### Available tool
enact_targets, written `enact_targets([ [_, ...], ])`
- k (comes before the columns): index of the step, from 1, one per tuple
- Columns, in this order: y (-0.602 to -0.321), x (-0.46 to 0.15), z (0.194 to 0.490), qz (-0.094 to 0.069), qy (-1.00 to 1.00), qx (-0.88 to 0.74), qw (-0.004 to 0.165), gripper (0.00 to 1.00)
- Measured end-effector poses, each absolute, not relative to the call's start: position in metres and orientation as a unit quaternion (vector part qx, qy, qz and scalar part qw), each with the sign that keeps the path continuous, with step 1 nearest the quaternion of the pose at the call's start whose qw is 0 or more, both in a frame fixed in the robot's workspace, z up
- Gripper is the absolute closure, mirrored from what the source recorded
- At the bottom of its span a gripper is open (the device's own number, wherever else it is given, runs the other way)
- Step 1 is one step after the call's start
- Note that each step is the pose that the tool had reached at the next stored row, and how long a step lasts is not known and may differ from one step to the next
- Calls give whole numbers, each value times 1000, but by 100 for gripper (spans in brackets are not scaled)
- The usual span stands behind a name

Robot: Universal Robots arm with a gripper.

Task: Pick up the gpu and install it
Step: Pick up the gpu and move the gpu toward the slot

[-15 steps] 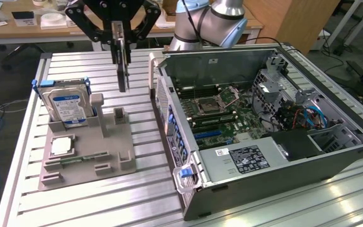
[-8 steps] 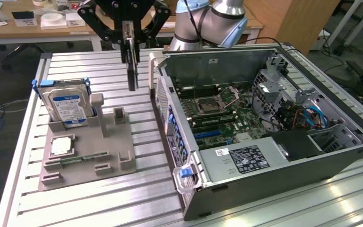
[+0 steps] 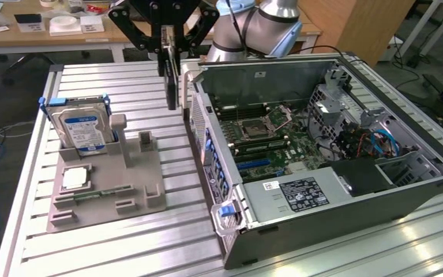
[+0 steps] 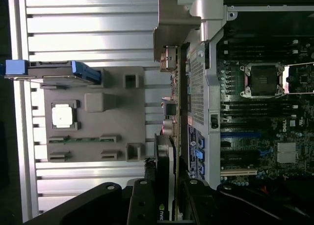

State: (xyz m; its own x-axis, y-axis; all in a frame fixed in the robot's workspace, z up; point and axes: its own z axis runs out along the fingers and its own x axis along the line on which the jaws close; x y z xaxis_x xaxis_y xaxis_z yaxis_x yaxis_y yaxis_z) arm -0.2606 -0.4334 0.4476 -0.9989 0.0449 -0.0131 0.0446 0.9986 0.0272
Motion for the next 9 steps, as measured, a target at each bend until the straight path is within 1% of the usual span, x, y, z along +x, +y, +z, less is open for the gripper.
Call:
enact_targets([
  [9,-433,-259,448,13,1000,22,7,73],
])
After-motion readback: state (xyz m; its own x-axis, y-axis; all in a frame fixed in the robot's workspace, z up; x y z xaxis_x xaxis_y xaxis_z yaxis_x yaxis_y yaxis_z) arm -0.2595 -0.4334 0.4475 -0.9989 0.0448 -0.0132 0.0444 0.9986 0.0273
